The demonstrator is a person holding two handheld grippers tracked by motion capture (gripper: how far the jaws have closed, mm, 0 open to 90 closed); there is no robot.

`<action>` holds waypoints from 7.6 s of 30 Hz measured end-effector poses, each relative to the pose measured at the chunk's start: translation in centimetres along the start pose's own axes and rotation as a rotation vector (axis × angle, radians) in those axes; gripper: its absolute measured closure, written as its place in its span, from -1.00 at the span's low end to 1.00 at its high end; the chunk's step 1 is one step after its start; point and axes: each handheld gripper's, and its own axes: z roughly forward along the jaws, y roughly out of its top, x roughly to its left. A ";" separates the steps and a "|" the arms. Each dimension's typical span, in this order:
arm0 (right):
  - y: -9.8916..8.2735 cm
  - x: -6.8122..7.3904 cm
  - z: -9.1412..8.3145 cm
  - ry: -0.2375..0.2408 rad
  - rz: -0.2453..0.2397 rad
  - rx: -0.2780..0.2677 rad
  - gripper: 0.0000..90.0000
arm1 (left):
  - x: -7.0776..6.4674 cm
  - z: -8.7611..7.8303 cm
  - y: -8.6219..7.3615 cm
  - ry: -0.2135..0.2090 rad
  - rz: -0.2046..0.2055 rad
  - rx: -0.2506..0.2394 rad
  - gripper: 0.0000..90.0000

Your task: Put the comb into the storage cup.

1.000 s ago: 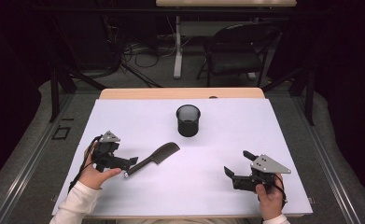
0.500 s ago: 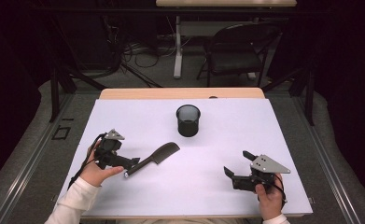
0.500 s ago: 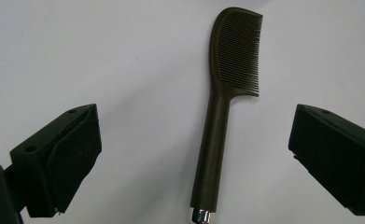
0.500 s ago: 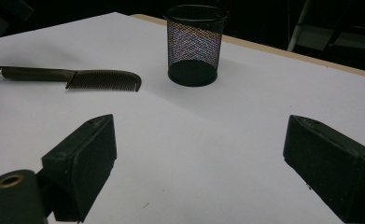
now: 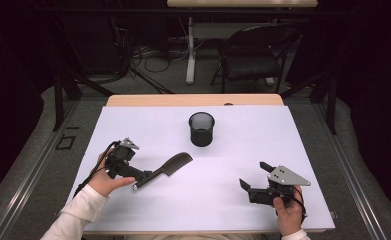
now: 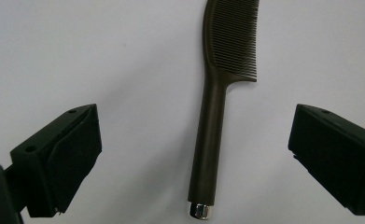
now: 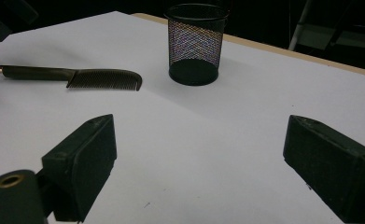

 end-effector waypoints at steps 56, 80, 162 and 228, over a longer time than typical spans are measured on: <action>-0.1 0.0 0.2 0.011 -0.005 0.015 -0.79 | -1.3 2.5 1.2 -0.033 0.069 0.179 -0.47; -0.1 0.1 0.3 0.015 -0.009 0.017 -0.78 | -1.4 3.6 1.5 -0.016 0.148 0.284 0.07; -0.2 0.1 0.3 0.018 -0.012 0.020 -0.76 | -1.6 5.6 1.6 -0.005 0.151 0.361 0.60; -0.2 0.1 0.4 0.017 -0.015 0.028 -0.76 | -0.8 1.6 2.4 -0.016 0.091 0.164 0.61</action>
